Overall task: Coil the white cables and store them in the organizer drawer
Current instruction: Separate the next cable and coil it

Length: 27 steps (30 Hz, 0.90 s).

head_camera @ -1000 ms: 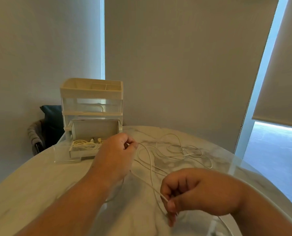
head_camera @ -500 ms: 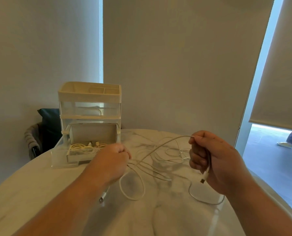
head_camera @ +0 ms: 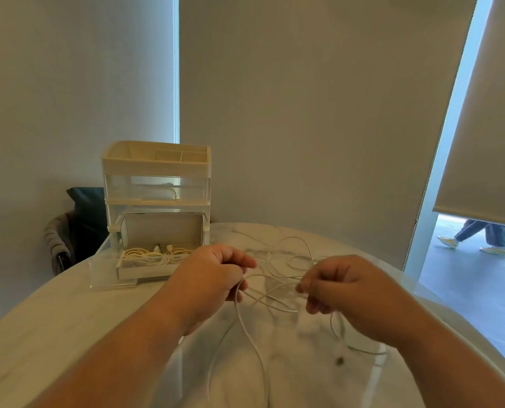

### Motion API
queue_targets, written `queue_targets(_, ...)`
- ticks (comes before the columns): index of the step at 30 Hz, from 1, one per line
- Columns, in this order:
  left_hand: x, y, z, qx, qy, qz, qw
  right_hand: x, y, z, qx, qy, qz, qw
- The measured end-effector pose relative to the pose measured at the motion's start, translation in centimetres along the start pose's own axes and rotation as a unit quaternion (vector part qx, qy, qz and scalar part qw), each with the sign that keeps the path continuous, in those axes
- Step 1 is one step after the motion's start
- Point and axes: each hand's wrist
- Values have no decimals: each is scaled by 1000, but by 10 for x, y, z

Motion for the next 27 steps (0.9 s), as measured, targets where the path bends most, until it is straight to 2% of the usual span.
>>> queue_targets(4, 4, -5, 1, -5, 3, 93, 996, 2, -15, 0, -77, -43, 153, 984)
queue_targets(7, 5, -7, 2, -32, 8, 129, 991, 4, -25, -2, -68, -64, 173, 980)
queue_targets(9, 4, -8, 4, -49, 3, 105, 993, 3, -27, -3, -62, -76, 188, 977)
queue_targets(13, 0, -12, 8, -79, -12, -37, 996, -4, -23, 1, -82, -88, 158, 980)
queue_targets(16, 0, -16, 11, -144, 29, -122, 982, -6, -24, 2, -78, -74, 128, 986)
queue_targets(18, 0, -20, 12, -177, 72, -113, 975, -6, -26, 0, -70, -65, 119, 988)
queue_targets(21, 0, -24, 13, -194, 77, -64, 976, -6, -29, -1, -67, -57, 90, 992)
queue_targets(25, -3, -23, 11, -167, 63, -27, 983, -5, -19, 2, -80, -45, 70, 993)
queue_targets(27, -4, -21, 9, -148, 50, -29, 987, -8, -10, 4, -75, -2, 55, 996)
Point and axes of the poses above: each hand's wrist, its own z-axis away from the middle knuckle, its own y-axis out of the back of the hand, x = y × z, and after that the axes turned 5 degrees about z, right-handed
